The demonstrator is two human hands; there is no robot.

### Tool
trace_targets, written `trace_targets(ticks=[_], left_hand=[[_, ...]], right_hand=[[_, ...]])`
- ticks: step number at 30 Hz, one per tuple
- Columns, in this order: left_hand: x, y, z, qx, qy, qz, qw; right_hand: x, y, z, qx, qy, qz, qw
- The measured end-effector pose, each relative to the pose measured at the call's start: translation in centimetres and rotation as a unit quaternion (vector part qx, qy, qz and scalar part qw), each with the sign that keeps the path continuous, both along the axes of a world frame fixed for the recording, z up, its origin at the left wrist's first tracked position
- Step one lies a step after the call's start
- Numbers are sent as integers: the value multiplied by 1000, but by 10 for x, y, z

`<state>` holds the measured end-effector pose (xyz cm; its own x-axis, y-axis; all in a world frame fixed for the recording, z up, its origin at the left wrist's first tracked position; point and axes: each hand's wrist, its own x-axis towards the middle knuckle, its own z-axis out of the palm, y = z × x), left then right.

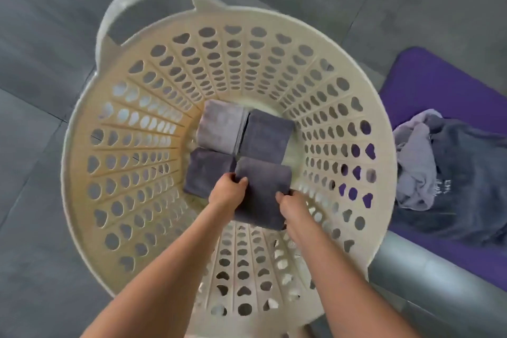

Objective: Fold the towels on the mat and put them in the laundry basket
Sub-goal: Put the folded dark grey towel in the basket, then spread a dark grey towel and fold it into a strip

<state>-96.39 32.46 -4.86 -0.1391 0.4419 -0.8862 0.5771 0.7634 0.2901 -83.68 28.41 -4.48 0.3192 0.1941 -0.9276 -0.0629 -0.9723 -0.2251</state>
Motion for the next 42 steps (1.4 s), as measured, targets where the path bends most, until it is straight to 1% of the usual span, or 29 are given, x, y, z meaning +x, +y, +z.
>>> trace_targets(ticks=[5,8,10,13,16,18,20,23,25,28,31,33,35,36,38,40,42], left_hand=[[7,-6,-73,-22,36,-49,998],[12,-14,-94,-17,56,-70,996],[17,-19,-103,-9,46,-85,995],[24,-27,-109,27,26,-72,997],[28,-34,-97,82,49,-21,995],[29,-38,-82,105,47,0,993],[31,-37,-65,112,39,7,993],[33,-25,-24,100,82,15,991],[38,-12,16,101,105,-12,989],[52,7,88,135,116,-59,982],[79,22,171,173,99,-96,975],[105,30,223,199,62,-151,966],[135,36,273,235,24,-192,952],[150,36,294,257,14,-196,946],[183,28,332,283,10,-173,943],[220,4,364,298,7,-161,941],[261,-30,388,313,0,-181,933]], right_hand=[[-5,-8,-74,-15,-34,-16,999],[-12,-8,-102,-19,-53,-30,998],[-15,-8,-118,-16,-75,-28,997],[-19,-8,-128,-24,-105,-9,994],[-17,-7,-125,-44,-104,6,994],[-14,-5,-113,-56,-103,32,993],[-7,0,-93,-53,-104,60,991],[5,13,-46,-34,-104,113,987],[15,24,-2,-1,-93,137,986],[33,35,76,59,-84,144,984],[66,34,158,98,-84,161,979],[97,28,207,124,-99,173,972],[133,15,247,151,-114,167,968],[153,5,262,158,-126,165,965],[194,-23,291,156,-144,153,965],[240,-63,317,153,-150,124,969],[289,-110,339,159,-149,73,973]])
